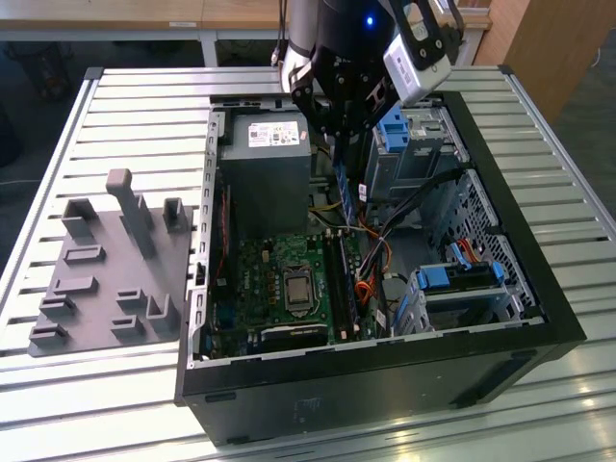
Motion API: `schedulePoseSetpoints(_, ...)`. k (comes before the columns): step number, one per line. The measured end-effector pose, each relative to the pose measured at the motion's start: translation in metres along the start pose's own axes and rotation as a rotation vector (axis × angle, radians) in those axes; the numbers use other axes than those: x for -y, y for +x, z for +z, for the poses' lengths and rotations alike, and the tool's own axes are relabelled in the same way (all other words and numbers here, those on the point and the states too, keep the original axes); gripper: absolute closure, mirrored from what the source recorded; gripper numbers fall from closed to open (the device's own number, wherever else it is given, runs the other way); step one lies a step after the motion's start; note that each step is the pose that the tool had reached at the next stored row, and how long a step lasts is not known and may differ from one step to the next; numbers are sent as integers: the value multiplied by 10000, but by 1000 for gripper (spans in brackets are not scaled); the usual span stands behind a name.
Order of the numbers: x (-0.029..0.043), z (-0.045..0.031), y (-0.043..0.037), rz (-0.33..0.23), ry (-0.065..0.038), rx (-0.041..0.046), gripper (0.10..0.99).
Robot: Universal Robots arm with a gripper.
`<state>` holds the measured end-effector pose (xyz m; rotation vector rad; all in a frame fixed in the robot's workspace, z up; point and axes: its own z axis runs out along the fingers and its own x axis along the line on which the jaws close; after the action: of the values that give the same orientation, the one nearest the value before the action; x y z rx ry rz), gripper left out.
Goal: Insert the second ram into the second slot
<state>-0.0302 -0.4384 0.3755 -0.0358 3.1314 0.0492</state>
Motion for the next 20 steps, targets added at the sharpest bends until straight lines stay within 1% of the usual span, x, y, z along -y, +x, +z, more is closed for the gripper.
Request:
schedulePoseSetpoints(5,7,14,1,0,1,-13,949)
schedulePoseSetpoints(13,16,51,1,0,4,-13,949)
schedulePoseSetpoints(20,21,69,1,0,2,-12,949)
